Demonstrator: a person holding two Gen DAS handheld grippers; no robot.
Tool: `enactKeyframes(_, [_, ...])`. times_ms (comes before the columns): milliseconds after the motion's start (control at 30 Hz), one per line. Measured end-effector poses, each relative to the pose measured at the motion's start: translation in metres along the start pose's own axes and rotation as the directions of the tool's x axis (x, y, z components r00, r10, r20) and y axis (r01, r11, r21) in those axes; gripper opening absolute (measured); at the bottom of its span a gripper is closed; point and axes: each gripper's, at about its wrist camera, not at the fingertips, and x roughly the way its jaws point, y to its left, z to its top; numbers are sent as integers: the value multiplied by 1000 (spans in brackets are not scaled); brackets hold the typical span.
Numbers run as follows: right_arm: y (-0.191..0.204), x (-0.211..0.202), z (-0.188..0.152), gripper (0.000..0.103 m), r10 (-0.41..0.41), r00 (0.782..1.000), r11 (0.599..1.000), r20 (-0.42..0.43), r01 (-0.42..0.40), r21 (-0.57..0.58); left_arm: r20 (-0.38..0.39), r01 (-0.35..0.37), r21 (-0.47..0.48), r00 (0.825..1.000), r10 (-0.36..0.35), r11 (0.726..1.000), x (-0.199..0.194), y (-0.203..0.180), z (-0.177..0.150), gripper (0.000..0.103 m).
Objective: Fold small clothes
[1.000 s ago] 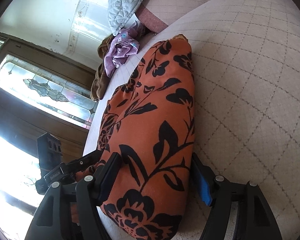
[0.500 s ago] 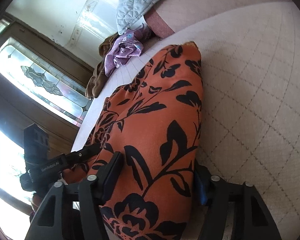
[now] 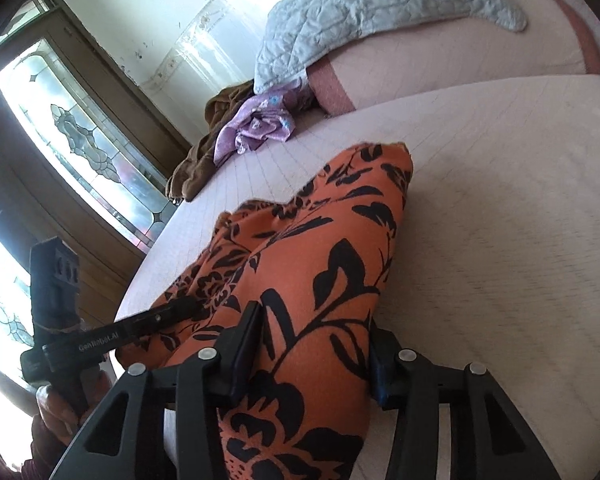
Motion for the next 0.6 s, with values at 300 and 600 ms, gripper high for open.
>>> enactKeyframes(300, [-29,-60,-14,48,-78,997,997,22,78,20,-16,6,114,1000,-4,993,-1,-67,-27,26])
enactKeyframes(600, [-63,-78,-57,50,-122,991,989,-54,126,77,-47,-57,182,997,66,982,2,-79,-64,29])
